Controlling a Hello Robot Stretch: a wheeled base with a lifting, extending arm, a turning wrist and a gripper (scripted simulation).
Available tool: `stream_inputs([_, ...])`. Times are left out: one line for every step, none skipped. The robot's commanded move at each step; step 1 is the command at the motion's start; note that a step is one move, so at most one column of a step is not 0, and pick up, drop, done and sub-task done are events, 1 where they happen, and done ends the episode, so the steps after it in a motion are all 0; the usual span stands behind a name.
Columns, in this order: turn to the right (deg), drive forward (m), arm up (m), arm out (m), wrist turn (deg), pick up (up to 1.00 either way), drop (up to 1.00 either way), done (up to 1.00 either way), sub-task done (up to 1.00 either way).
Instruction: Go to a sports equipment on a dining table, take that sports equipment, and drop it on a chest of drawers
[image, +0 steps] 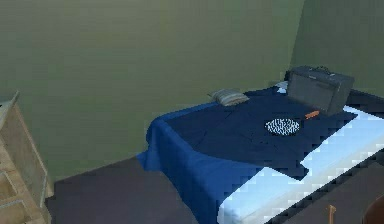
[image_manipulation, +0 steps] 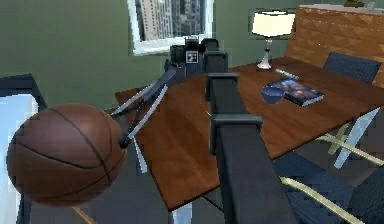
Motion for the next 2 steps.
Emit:
stream_inputs([0.0, 0.0, 0.0, -0.42, 0.0, 0.0, 0.0, 0.0, 0.0])
stream_inputs([-45.0, 0.0, 0.0, 0.0, 0.0, 0.0, 0.0, 0.0, 0.0])
